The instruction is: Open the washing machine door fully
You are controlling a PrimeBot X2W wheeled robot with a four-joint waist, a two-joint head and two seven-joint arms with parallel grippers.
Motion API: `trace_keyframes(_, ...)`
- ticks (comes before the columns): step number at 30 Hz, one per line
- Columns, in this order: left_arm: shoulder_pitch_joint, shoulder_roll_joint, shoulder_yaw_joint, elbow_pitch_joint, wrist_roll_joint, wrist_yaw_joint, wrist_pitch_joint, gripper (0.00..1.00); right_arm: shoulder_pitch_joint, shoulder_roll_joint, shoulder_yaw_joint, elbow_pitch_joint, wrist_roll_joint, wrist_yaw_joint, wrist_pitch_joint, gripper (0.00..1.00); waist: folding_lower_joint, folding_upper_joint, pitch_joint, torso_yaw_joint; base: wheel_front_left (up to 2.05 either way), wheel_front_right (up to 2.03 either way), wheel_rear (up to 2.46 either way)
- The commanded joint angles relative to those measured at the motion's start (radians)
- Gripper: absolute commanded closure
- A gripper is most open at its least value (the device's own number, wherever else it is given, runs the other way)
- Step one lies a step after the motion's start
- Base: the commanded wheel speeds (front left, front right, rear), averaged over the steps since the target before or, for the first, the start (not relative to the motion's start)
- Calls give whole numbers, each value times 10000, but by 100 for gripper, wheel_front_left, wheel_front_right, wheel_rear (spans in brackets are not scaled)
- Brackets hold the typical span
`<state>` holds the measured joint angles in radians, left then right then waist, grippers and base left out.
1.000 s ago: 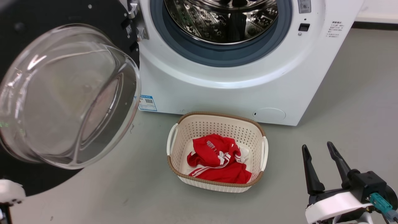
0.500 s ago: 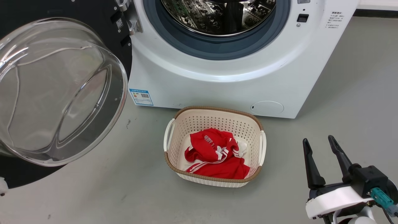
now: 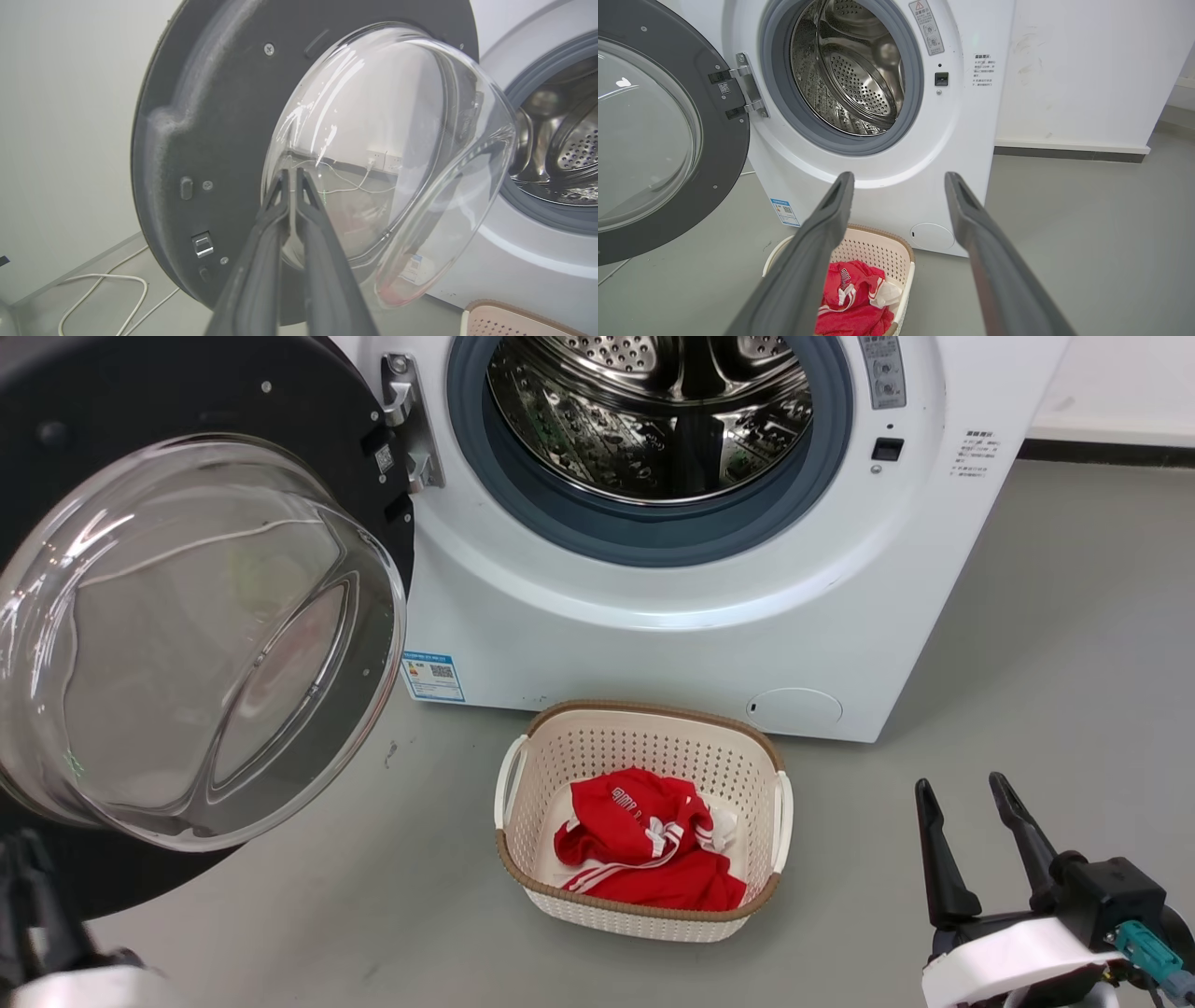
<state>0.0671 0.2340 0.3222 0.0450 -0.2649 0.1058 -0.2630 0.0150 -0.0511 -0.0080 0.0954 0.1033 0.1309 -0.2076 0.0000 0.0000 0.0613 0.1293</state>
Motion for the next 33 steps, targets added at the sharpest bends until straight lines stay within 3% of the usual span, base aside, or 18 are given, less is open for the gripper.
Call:
trace_keyframes(1, 350, -397, -141, -251, 172, -36, -23, 49, 82, 17, 1, 10, -13, -3, -16, 0, 0, 0, -123, 18, 0, 0, 0)
trace_keyframes(2, 477, -535, -176, -332, 250, -68, -24, 33, 106, 15, 13, 9, -23, -3, -5, 0, 0, 0, -183, 18, 0, 0, 0)
trace_keyframes(3, 549, -662, -263, -421, 336, -99, -24, 0, 132, 17, 18, -3, -7, -3, 4, 0, 0, 0, -226, 17, 0, 0, 0)
trace_keyframes(14, 985, -1522, -1556, -1026, 1407, -233, -24, 0, 307, 14, 158, -109, -134, -5, 126, 0, 0, 0, -652, -323, 0, 0, 0)
trace_keyframes(25, 8, -1694, -3088, -285, 2129, -493, -25, 0, 290, 15, 34, -558, -728, -5, 301, 0, 0, 0, -688, -1062, 0, 0, 0)
trace_keyframes(33, -589, -1678, -3483, 262, 2331, -569, -25, 0, 364, 15, 47, -884, -938, -5, 412, 0, 0, 0, -645, -1577, 0, 0, 0)
